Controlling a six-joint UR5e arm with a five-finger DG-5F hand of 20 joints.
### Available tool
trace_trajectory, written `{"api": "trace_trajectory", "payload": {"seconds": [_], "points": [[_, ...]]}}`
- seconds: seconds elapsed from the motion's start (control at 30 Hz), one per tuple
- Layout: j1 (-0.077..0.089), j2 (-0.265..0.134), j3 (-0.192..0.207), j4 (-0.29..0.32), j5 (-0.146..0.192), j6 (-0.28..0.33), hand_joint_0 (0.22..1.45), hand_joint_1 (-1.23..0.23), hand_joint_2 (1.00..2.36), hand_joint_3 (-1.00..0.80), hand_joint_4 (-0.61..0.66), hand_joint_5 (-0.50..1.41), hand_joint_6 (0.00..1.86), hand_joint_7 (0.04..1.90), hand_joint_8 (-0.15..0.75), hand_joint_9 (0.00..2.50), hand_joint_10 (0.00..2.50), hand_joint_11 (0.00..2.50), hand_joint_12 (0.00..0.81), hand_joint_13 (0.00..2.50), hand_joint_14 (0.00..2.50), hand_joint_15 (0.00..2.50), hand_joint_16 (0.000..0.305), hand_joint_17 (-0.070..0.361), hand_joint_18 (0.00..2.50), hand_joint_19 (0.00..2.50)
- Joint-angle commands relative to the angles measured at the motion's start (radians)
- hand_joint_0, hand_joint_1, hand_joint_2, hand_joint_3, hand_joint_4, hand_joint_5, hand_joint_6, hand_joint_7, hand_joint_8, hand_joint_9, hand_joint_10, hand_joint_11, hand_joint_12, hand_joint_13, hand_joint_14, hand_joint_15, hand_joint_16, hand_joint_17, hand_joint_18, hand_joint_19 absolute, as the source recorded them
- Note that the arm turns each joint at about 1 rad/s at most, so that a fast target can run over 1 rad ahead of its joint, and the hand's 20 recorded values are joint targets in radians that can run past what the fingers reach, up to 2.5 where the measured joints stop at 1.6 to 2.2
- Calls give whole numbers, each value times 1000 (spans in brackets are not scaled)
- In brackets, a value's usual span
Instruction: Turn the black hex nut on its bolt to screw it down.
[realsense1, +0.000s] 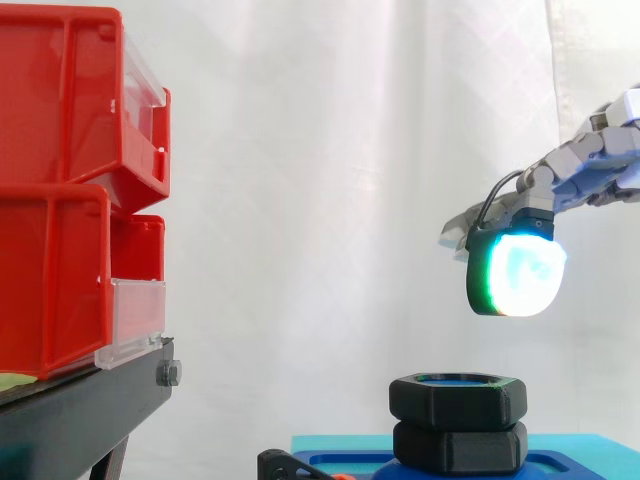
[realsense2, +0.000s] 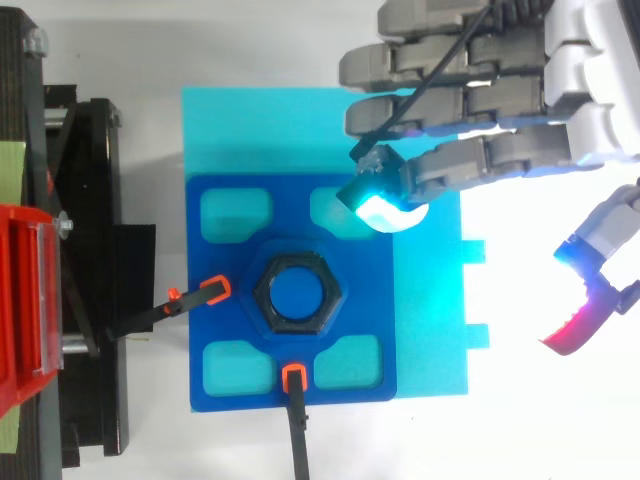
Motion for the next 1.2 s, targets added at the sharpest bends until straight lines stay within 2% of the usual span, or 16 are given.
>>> {"api": "trace_trajectory", "payload": {"seconds": [0.0, 0.07, 0.13, 0.2, 0.67, 0.77, 0.87, 1.03, 1.17], "points": [[0, 0, 0, -20, 18, 289, 422, -293, 1000, -500, 82, -257, 501, 698, 171, 256, 0, 0, 347, 203, 0, 0, 58, 131, 64, 51], [0, 0, 0, -26, 15, 348, 424, -279, 1000, -500, 80, -277, 501, 664, 174, 143, 0, 0, 382, 184, 0, 0, 62, 140, 61, 48], [2, 0, -1, -24, 14, 368, 428, -256, 1000, -500, 82, -296, 501, 643, 186, 19, 0, 0, 397, 142, 0, 0, 66, 149, 0, 34], [6, 0, -1, -10, 14, 388, 433, -261, 1000, -500, 83, -300, 501, 618, 204, 0, 0, 0, 425, 126, 0, 0, 71, 161, 0, 0], [8, 0, 0, -4, 17, 387, 437, -276, 1000, -500, 68, -300, 501, 590, 217, 0, 0, 0, 483, 185, 0, 0, 72, 163, 0, 0], [8, 0, 0, -4, 17, 385, 464, -308, 1000, -500, 33, -300, 501, 578, 184, 0, 0, 0, 456, 169, 0, 0, 68, 153, 0, 0], [8, 0, 0, -4, 17, 387, 467, -282, 1000, -500, 29, -300, 500, 576, 175, 0, 0, 0, 447, 185, 0, 0, 66, 148, 3, 0], [8, 0, 0, -4, 17, 387, 435, -172, 1000, -500, 41, -300, 500, 568, 205, 0, 0, 0, 509, 282, 0, 0, 80, 181, 0, 0], [8, 0, 0, -4, 17, 385, 438, -130, 1000, -500, 63, -300, 501, 571, 227, 0, 0, 0, 527, 332, 0, 0, 82, 184, 0, 0]]}}
